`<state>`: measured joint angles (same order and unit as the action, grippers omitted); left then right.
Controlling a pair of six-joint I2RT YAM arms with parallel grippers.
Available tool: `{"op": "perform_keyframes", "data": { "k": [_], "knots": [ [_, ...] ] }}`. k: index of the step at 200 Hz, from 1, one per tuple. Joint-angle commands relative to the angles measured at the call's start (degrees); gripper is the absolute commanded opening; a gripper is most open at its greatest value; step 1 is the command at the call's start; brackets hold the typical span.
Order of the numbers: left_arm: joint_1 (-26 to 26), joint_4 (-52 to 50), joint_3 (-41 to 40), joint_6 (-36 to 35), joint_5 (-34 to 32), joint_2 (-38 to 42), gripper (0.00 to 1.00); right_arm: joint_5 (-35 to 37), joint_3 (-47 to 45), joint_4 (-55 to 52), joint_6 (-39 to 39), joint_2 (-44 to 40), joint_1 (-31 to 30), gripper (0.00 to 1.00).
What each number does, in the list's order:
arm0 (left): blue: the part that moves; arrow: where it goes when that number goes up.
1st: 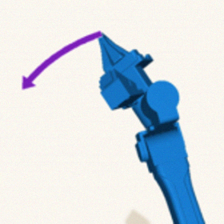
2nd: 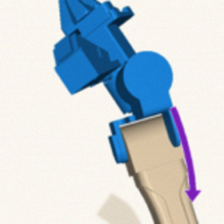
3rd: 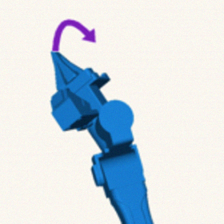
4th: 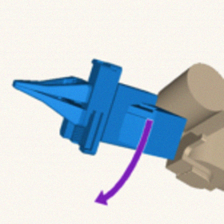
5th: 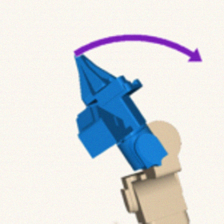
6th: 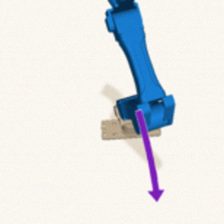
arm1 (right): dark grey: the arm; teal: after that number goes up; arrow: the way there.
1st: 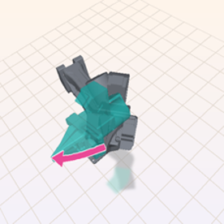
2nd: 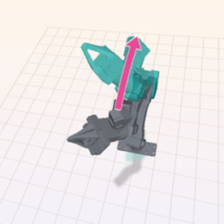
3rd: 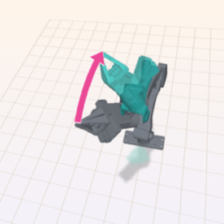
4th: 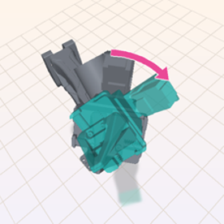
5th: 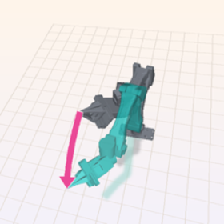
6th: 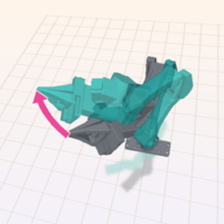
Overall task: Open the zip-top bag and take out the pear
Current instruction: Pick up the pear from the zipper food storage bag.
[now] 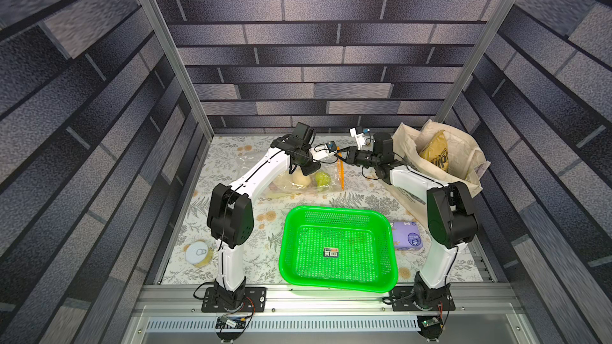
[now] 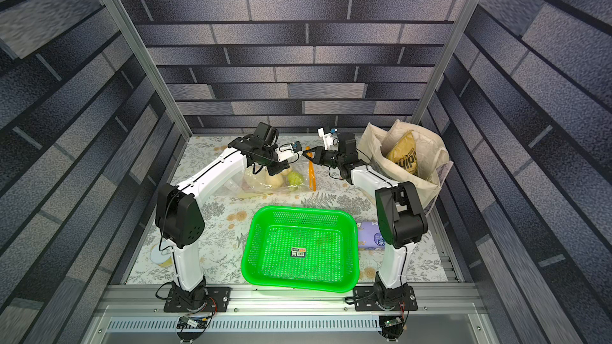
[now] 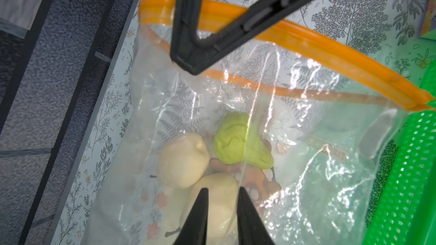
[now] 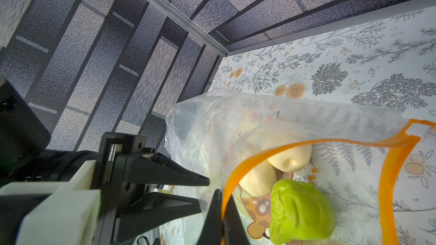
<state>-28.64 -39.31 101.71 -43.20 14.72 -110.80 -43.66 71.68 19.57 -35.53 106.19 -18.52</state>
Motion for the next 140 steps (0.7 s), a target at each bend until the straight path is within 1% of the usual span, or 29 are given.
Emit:
{"op": "perform_keyframes", "data": {
  "k": [1, 14, 26, 42, 46, 56, 60, 73, 83, 105, 140],
  "knots": [
    [-0.4, 0.1, 0.0, -0.7, -0.3, 0.9, 0.11, -1.0, 0.1, 1.0, -0.2, 0.5, -0.5, 0.07],
    [-0.4, -0.1, 0.1, -0.8, -0.6, 0.9, 0.0, -0.8, 0.0, 0.9, -0.1, 0.4, -0.5, 0.08],
    [-0.4, -0.4, 0.3, -0.8, -0.9, 0.8, 0.0, -0.6, 0.0, 0.9, -0.1, 0.4, -0.4, 0.11],
    [-0.5, -0.4, 0.3, -0.7, -1.2, 0.9, 0.0, 0.2, 0.0, 0.2, 0.3, 0.2, -0.4, 0.18],
    [-0.5, -0.4, 0.2, -0.7, -1.2, 0.9, 0.0, 0.2, 0.0, -0.1, 0.6, 0.1, -0.5, 0.22],
    [-0.5, -0.3, 0.1, -0.7, -1.4, 1.1, 0.0, 0.8, 0.0, -1.3, 1.2, -0.1, -0.5, 0.34],
    [-0.5, -0.3, 0.1, -0.7, -1.5, 1.1, 0.0, 1.5, 0.0, -2.0, 1.6, -0.4, -0.4, 0.38],
    [-0.5, 0.0, -0.3, -0.6, -1.9, 1.7, 0.0, 3.9, -0.1, -4.4, 3.2, -1.3, -0.4, 0.45],
    [-0.5, 0.8, -1.0, -0.5, -2.4, 2.2, 0.0, 5.8, -0.8, -5.8, 4.5, -2.2, -0.2, 0.49],
    [-0.5, 3.1, -3.2, -0.3, -3.2, 4.0, 0.0, 8.3, -3.4, -6.2, 4.5, -4.4, 0.6, 0.51],
    [-0.3, 3.9, -4.3, 0.0, -3.8, 4.9, 0.0, 8.1, -6.9, -6.7, 4.7, -6.6, 1.5, 0.49]
  ]
}}
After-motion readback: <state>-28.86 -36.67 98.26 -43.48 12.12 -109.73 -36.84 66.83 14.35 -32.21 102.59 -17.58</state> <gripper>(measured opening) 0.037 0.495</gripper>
